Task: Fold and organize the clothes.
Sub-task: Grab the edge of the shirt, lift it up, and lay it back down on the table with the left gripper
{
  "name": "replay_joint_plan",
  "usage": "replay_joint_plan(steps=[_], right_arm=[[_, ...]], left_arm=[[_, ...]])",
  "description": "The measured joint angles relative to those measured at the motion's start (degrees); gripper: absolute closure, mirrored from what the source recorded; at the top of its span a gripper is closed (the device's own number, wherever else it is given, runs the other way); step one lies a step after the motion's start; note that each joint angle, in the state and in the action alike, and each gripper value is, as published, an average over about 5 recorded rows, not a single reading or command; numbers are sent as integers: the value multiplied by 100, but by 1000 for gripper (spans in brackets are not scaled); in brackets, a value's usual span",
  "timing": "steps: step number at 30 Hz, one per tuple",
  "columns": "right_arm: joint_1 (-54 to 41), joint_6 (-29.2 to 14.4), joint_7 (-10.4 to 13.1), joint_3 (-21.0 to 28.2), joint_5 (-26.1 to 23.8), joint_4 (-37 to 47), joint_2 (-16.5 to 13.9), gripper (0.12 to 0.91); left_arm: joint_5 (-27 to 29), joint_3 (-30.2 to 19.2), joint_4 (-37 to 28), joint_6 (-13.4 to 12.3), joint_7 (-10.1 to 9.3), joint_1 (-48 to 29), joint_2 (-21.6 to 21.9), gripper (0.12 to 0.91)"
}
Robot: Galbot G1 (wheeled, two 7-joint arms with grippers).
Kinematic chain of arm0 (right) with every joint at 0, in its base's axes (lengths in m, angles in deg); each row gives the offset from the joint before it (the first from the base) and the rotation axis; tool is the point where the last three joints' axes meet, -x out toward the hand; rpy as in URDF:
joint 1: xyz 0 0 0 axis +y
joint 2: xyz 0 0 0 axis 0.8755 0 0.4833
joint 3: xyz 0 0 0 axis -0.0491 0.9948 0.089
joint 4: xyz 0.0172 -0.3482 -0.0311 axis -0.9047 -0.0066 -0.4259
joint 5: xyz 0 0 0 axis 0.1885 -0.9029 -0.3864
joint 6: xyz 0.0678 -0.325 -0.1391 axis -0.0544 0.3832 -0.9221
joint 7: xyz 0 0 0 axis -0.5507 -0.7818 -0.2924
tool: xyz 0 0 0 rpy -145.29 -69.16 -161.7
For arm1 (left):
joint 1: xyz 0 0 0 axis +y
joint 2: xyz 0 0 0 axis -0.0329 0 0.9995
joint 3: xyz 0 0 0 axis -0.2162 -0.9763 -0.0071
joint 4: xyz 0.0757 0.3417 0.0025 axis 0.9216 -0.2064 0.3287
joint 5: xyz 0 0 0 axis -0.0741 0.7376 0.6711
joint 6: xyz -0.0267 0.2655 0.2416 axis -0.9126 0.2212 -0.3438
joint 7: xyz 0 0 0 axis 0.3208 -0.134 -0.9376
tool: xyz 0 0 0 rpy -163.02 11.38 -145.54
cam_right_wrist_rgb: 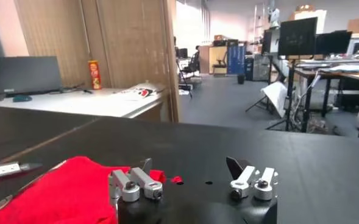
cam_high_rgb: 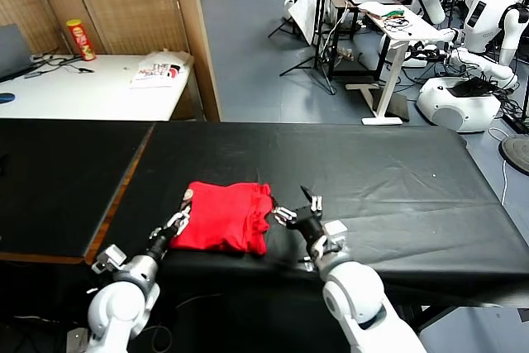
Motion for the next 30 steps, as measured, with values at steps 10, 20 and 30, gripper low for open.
replay_joint_plan(steps=[10, 20, 30], right_arm=[[129, 30, 4, -49, 101, -181, 12, 227], [211, 38, 7, -156, 52, -227, 44, 227], [334, 27, -7, -268, -131, -239, 209, 227]], left_arm=[[-80, -38, -180, -4, -42, -18, -41, 492], [584, -80, -23, -43, -49, -17, 27, 873], [3124, 78, 356, -96, -165, -7, 559, 875]])
